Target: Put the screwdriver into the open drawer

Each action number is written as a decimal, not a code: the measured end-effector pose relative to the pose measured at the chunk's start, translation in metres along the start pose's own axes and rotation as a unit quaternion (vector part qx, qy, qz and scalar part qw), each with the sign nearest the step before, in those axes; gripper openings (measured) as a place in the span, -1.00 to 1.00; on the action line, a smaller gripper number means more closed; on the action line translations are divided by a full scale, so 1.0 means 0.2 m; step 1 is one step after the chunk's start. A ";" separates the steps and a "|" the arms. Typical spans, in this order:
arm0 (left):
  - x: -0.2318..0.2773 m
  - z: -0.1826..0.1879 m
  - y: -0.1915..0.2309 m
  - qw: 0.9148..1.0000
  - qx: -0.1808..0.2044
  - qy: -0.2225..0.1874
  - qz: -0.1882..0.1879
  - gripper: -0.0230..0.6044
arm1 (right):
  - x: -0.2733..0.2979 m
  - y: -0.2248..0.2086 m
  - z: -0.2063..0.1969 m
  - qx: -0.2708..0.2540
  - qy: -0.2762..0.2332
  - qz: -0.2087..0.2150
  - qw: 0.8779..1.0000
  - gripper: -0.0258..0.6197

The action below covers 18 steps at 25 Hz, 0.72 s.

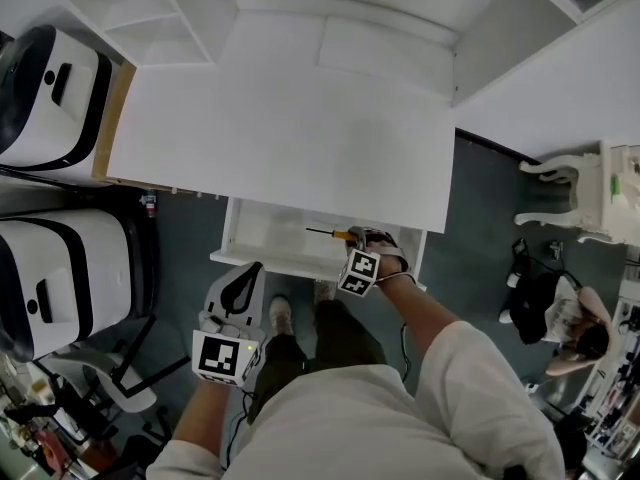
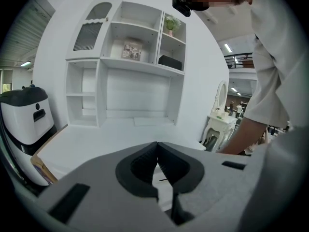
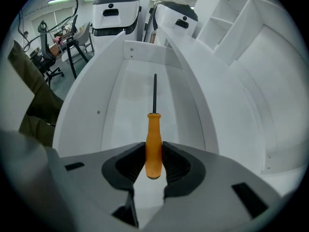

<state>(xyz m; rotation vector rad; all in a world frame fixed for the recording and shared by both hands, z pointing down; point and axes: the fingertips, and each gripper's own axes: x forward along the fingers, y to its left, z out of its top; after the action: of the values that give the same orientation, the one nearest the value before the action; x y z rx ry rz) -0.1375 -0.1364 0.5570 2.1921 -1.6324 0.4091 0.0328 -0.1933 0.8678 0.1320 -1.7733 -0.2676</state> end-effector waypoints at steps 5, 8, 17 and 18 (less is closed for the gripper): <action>0.01 -0.05 0.02 1.000 -0.006 0.009 0.001 -0.91 | 0.08 0.01 -0.01 -0.007 0.010 0.011 1.000 -0.56; 0.01 -0.09 0.02 1.000 -0.011 0.014 0.000 -0.91 | 0.11 0.02 -0.01 -0.012 0.014 0.015 1.000 -0.56; 0.04 -0.15 0.01 0.999 -0.021 0.026 -0.003 -0.91 | 0.20 0.07 -0.03 -0.021 0.033 0.033 0.999 -0.56; 0.04 -0.16 0.01 0.999 -0.023 0.028 -0.003 -0.91 | 0.21 0.07 -0.03 -0.020 0.035 0.034 0.999 -0.56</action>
<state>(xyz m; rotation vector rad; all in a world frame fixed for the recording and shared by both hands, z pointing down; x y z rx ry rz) -0.1375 -0.1295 0.5886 2.1325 -1.5895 0.4217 0.0299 -0.1901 0.9126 0.0512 -1.6979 -0.2468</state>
